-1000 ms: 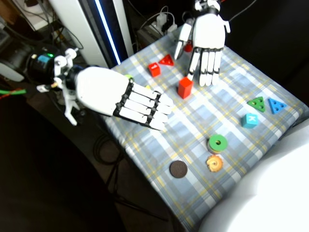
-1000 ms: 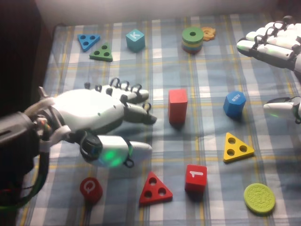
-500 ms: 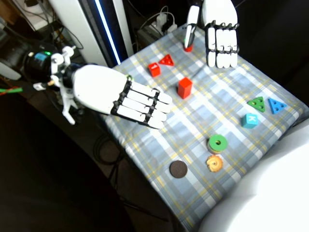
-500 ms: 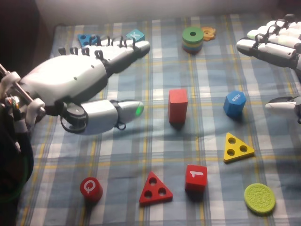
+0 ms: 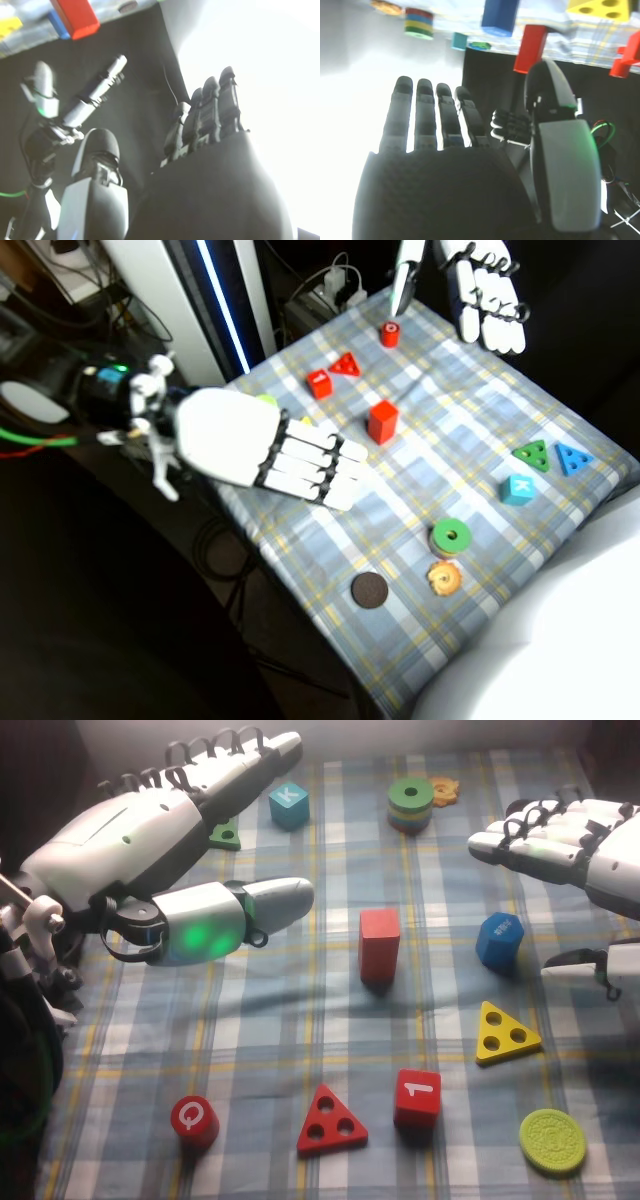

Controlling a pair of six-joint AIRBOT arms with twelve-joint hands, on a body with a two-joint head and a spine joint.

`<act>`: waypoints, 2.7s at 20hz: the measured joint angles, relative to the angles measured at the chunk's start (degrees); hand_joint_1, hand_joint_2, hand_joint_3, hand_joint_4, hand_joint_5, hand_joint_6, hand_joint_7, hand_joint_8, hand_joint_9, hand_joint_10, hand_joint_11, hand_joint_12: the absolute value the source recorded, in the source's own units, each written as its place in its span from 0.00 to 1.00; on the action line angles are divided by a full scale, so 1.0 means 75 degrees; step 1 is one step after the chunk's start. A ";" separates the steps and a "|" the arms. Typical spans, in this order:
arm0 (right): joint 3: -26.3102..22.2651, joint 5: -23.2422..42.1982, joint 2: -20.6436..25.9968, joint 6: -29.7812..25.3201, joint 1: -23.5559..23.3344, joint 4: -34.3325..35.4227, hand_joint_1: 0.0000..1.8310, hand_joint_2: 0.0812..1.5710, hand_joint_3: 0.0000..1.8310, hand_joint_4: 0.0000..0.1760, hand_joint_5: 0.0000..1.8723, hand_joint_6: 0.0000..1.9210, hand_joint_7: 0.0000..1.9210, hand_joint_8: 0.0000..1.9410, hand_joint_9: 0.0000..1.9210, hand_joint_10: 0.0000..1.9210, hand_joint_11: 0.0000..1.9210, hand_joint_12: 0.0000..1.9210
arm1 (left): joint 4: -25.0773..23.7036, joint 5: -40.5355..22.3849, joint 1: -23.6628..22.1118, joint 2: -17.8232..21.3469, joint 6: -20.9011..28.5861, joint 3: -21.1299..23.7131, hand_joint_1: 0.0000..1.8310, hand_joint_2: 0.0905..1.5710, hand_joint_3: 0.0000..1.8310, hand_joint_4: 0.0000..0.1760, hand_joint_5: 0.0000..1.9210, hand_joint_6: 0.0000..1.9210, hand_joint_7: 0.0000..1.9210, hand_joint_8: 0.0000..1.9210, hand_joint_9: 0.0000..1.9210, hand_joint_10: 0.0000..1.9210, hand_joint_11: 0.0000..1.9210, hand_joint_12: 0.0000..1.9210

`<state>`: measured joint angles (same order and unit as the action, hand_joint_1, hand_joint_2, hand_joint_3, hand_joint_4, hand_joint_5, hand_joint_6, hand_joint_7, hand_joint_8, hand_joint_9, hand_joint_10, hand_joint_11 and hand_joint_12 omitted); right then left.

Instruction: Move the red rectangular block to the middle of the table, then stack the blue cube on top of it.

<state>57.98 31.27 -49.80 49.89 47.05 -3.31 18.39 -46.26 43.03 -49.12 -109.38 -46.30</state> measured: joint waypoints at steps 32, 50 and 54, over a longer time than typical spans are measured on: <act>0.0670 -0.2060 -0.0950 -0.0029 -0.1113 -0.1510 0.67 0.73 0.00 0.00 0.39 0.66 0.53 0.55 0.31 0.51 0.00 0.86 | 0.0067 -0.0463 0.0207 0.0195 0.0367 0.0000 0.20 0.77 0.00 0.36 0.00 0.00 0.00 0.00 0.00 0.00 0.00 0.00; 0.0338 -0.1795 -0.0729 -0.0137 -0.2055 -0.2346 0.63 0.78 0.00 0.00 0.37 0.69 0.43 0.72 0.26 0.80 0.03 1.00 | 0.0358 -0.0536 0.0510 0.0201 0.0376 -0.0032 0.21 0.78 0.00 0.29 0.00 0.00 0.00 0.00 0.00 0.00 0.00 0.00; 0.0338 -0.1757 -0.0941 -0.0146 -0.2320 -0.2766 0.67 0.75 0.00 0.00 0.44 0.55 0.45 0.73 0.29 0.91 0.22 1.00 | 0.0490 -0.0682 0.0676 0.0221 0.0379 -0.0015 0.22 0.78 0.00 0.36 0.00 0.00 0.00 0.00 0.00 0.00 0.00 0.00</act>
<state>60.51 18.09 -56.86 48.80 29.65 -24.05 22.06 -51.37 48.10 -47.46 -106.54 -46.41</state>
